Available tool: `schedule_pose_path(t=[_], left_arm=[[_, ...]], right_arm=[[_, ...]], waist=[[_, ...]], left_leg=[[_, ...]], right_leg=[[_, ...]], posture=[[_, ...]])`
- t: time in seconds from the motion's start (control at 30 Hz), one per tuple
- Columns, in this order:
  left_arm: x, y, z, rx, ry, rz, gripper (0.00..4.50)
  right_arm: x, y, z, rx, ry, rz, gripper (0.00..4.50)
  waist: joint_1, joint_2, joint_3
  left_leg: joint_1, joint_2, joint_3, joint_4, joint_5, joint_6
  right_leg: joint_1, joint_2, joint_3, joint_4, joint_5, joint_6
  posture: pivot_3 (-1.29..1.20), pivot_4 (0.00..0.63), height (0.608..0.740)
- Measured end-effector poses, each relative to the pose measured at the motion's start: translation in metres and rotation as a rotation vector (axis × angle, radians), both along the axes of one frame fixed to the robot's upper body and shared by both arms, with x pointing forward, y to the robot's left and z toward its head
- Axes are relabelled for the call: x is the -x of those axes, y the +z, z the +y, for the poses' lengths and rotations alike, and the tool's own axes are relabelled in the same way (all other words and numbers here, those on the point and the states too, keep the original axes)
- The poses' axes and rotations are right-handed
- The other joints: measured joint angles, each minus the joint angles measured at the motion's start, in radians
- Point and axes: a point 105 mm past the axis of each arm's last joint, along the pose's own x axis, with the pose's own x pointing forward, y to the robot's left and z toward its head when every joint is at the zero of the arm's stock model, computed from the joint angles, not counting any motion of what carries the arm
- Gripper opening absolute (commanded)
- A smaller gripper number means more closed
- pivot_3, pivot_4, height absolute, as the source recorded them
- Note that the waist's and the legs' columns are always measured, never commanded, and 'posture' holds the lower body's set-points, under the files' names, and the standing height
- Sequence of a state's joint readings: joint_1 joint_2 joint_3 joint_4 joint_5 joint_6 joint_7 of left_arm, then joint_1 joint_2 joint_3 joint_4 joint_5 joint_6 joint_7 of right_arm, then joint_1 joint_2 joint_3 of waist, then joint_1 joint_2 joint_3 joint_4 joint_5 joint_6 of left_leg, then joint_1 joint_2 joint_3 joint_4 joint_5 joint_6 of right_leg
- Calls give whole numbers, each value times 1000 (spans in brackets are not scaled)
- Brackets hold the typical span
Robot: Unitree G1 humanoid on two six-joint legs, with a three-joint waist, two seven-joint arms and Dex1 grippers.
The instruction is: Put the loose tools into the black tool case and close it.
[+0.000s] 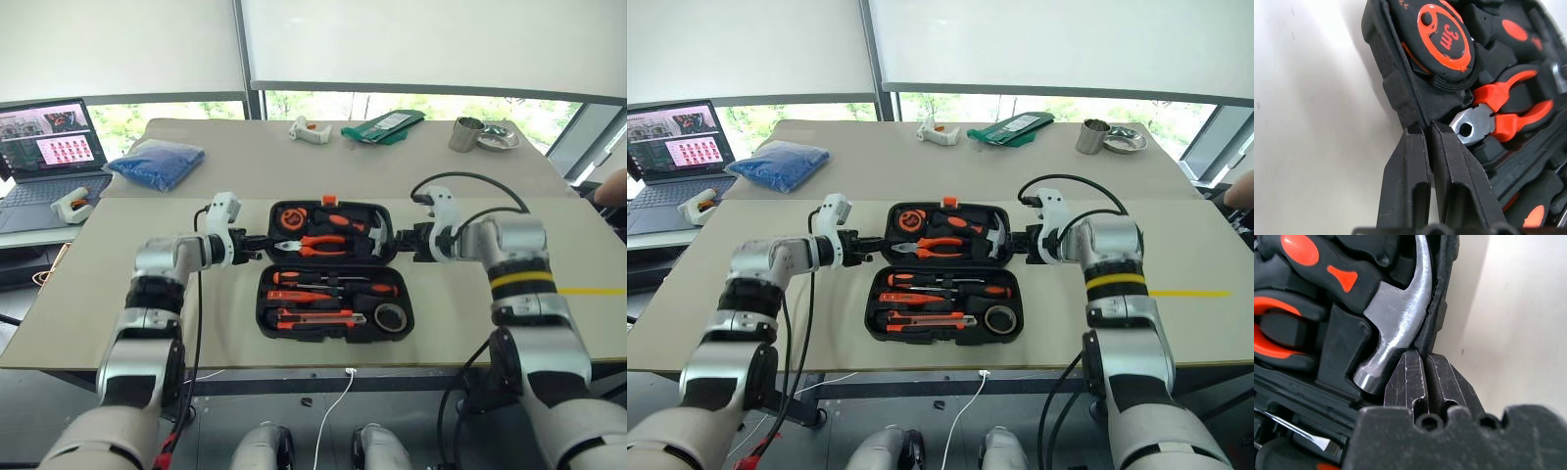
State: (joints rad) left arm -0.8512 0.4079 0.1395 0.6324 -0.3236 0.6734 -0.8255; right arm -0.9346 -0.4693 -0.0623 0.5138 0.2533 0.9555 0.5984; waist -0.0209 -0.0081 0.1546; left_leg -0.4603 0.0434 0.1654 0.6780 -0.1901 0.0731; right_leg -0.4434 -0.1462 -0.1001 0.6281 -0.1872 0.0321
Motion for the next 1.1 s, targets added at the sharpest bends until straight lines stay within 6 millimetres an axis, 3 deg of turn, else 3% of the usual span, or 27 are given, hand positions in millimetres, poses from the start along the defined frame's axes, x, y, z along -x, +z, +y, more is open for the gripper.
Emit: schedule_pose_path(t=[0.13,0.23,0.4,0.53,0.6,0.67,0.7,0.8,0.87,1.0,1.03,1.1], left_arm=[[6,8,5,2,-17,-201,19],[18,10,4,-14,-40,-374,19],[52,-1,2,-86,-125,-624,19],[78,-9,3,-243,-236,-820,19],[85,-14,3,-270,-278,-854,746],[96,-22,3,-314,-353,-873,1342],[101,-27,5,-338,-388,-876,1782],[112,-42,12,-400,-442,-863,2742],[111,-49,27,-436,-411,-819,3496],[102,-48,48,-452,-330,-746,3496],[99,-46,53,-446,-307,-720,3522],[93,-41,59,-419,-274,-688,2970]], right_arm=[[10,17,1,56,81,-269,0],[31,20,-4,182,161,-475,0],[69,-6,-15,415,277,-723,0],[93,-16,-22,674,397,-932,0],[97,-24,-26,763,416,-999,0],[101,-29,-31,823,424,-1040,0],[103,-33,-34,841,432,-1047,738],[109,-49,-52,894,443,-991,1587],[117,-59,-66,911,426,-936,2328],[126,-52,-88,852,314,-873,2328],[130,-49,-97,817,279,-838,1798],[141,-46,-109,723,242,-746,1289]], waist=[[5,0,1],[11,0,1],[8,0,1],[8,-1,1],[9,-1,1],[10,0,1],[11,0,1],[18,0,1],[16,0,1],[11,-1,1],[12,-1,1],[12,-1,1]], left_leg=[[-4,0,1,-1,3,6],[-6,-1,1,-1,3,7],[-5,-3,2,-2,2,8],[2,-1,1,-1,-1,5],[3,0,1,-1,-7,7],[4,0,0,0,-7,8],[5,0,0,0,-7,8],[7,0,0,1,-8,9],[6,1,0,1,-8,9],[6,1,0,1,-7,10],[6,1,0,1,-8,10],[7,1,-1,1,-8,11]], right_leg=[[-3,0,0,-1,0,1],[-3,0,-1,-3,-2,3],[-2,-1,0,-6,-3,5],[4,-1,0,-7,-4,5],[5,-1,0,-7,-6,9],[5,-1,0,-7,-8,3],[5,-2,0,-7,-8,2],[5,-2,0,-7,-8,2],[5,-2,1,-6,-8,1],[7,-2,2,-5,-7,3],[7,-1,1,-5,-5,7],[8,-1,1,-5,-5,8]], posture=[[0,150,740],[0,150,740],[0,150,740],[0,150,740],[0,150,740],[0,150,740],[0,150,740],[0,150,740],[0,150,740],[0,150,740],[0,150,740],[0,150,740]])
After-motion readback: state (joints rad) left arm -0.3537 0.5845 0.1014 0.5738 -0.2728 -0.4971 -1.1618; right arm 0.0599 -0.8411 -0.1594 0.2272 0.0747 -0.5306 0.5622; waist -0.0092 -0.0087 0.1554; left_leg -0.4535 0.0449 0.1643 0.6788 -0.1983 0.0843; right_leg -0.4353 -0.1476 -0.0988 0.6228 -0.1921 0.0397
